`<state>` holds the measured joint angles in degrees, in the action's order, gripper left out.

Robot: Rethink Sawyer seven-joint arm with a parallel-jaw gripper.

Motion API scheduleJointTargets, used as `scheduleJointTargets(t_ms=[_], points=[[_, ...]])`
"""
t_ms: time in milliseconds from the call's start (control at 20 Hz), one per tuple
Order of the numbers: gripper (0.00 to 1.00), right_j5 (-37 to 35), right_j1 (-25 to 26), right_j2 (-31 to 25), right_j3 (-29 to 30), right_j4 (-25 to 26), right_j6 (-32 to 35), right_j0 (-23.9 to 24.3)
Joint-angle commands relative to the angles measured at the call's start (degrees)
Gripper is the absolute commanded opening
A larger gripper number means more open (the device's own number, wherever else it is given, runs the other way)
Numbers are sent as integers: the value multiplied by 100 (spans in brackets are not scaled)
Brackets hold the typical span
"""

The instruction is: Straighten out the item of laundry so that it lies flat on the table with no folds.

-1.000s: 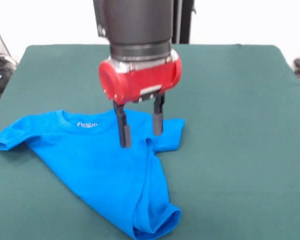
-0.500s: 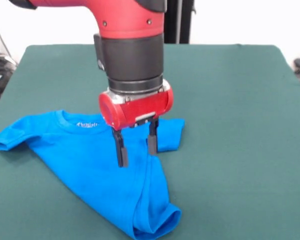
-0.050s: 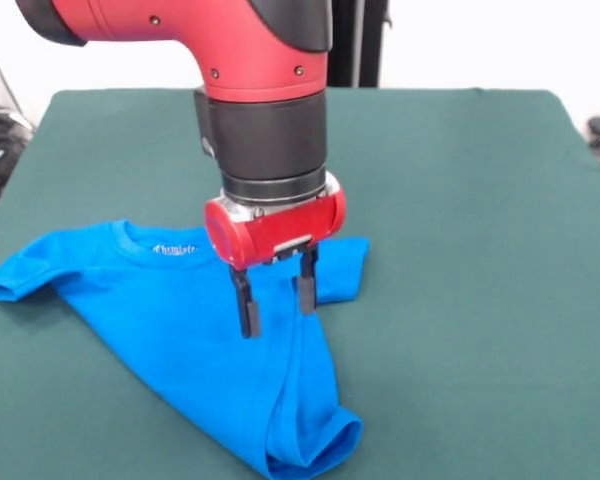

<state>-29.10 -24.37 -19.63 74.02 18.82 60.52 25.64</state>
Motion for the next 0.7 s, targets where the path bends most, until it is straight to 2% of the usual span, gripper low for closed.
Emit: scheduleJointTargets(t_ms=[50, 500, 700], points=[[100, 65, -306, -95, 963, -281, 1250, -151], [100, 320, -550, -30, 1523, -244, 1377, -137], [100, 427, -407, 94, 1442, -188, 1420, -207]])
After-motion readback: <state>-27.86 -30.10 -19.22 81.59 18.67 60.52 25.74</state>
